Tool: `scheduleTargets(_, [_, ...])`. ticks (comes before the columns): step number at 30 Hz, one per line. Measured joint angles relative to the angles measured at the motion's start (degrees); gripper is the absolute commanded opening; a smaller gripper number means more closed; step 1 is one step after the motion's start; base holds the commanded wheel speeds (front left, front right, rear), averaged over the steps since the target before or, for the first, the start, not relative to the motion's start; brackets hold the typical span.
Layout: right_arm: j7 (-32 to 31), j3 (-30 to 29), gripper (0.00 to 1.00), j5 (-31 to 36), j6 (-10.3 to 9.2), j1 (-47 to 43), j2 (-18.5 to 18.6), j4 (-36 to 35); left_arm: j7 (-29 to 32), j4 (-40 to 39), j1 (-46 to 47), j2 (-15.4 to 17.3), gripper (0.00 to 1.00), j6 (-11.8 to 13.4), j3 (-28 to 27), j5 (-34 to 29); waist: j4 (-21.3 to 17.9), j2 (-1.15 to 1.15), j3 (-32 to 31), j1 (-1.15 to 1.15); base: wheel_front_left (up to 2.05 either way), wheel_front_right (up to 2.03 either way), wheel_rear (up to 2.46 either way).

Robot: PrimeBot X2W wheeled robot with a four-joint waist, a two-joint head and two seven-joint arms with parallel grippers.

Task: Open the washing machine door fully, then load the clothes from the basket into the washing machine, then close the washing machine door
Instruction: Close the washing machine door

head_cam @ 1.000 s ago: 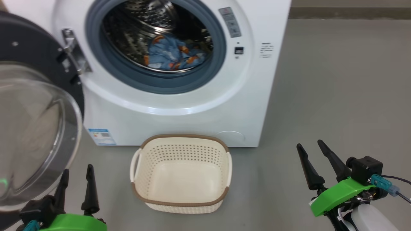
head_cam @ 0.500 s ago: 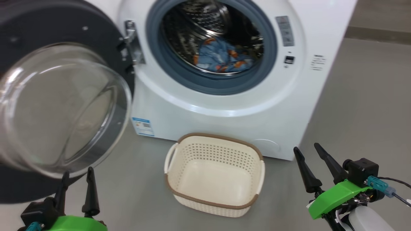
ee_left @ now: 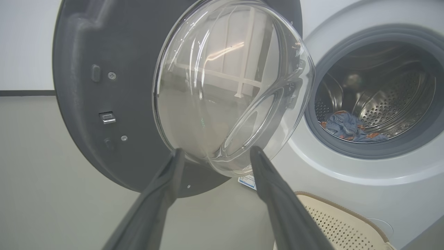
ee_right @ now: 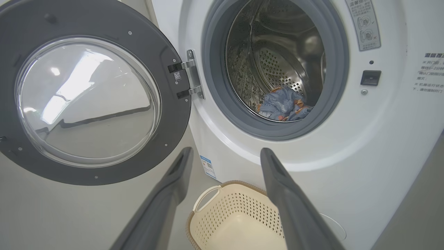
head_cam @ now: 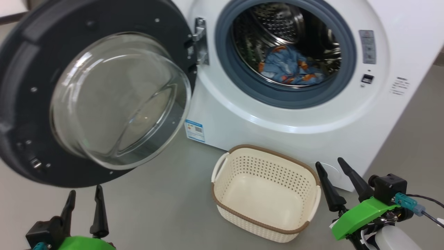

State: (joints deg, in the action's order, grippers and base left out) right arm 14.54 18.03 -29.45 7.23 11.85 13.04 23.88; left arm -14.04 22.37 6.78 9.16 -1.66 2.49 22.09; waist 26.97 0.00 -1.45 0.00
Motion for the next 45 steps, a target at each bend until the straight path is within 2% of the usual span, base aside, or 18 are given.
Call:
scheduleTargets(10, [-0.01, 2.19, 1.00, -1.45, 0.00, 0.74, -0.10, 0.86, -0.04, -0.66, -1.22, 0.20, 1.00, 0.81, -0.96, 0.53, 2.60, 0.00, 1.26, 0.00, 0.00, 0.00, 0.00])
scheduleTargets(33, [-0.01, 2.64, 1.00, -1.96, 0.00, 2.08, 0.11, 1.55, -0.18, -1.44, -1.25, 0.07, 1.00, 1.21, -1.65, 0.63, 2.72, 0.00, 1.80, 0.00, 0.00, 0.00, 0.00])
scheduleTargets(35, [-0.01, 2.49, 1.00, -1.96, 0.00, 2.08, 0.12, 1.54, -0.18, -1.44, -1.25, 0.07, 0.85, 1.21, -1.65, 0.64, 2.75, 0.00, 1.97, 0.00, 0.00, 0.00, 0.00])
scheduleTargets(36, [-0.01, 2.48, 1.00, -1.96, 0.00, 2.08, 0.13, 1.51, -0.18, -1.44, -1.25, 0.07, 0.73, 1.21, -1.65, 0.64, 2.76, 0.00, 2.05, 0.00, 0.00, 0.00, 0.00])
scheduleTargets(39, [-0.01, 2.48, 1.00, -1.96, 0.00, 2.08, 0.15, 1.46, -0.19, -1.44, -1.25, 0.07, 0.04, 1.21, -1.65, 0.78, 2.81, 0.00, 2.23, 0.00, 0.00, 0.00, 0.00])
scheduleTargets(40, [-0.01, 2.47, 1.00, -1.94, 0.00, 2.08, 0.19, 1.44, -0.19, -1.44, -1.25, 0.05, 0.00, 1.21, -1.65, 0.88, 2.83, 0.00, 2.29, 0.00, 0.00, 0.00, 0.00])
scheduleTargets(45, [-0.01, 2.49, 1.00, -1.94, 0.00, 2.08, 0.25, 1.44, -0.19, -2.25, -1.23, 0.26, 0.00, 0.92, -1.70, 0.91, 2.94, 0.00, 2.53, 0.00, 0.00, 0.00, 0.00])
